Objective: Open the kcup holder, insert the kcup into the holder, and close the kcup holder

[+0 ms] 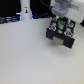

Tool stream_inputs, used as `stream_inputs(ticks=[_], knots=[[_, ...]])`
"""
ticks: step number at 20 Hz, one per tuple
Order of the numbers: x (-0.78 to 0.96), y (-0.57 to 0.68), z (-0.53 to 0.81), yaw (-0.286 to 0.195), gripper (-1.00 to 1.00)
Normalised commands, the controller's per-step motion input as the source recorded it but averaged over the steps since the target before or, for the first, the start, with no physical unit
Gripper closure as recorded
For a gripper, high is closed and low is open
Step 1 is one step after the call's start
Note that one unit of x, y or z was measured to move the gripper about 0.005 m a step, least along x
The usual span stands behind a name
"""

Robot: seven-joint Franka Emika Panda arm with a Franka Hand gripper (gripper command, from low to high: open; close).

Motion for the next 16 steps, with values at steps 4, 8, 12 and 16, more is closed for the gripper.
stream_inputs(ticks=[4, 8, 12, 16], knots=[[0.19, 0.00, 0.41, 0.063, -1.00], [0.34, -0.25, 0.63, 0.058, -1.00], [0.43, -0.38, 0.59, 0.064, -1.00], [0.52, -0.46, 0.33, 0.058, -1.00]])
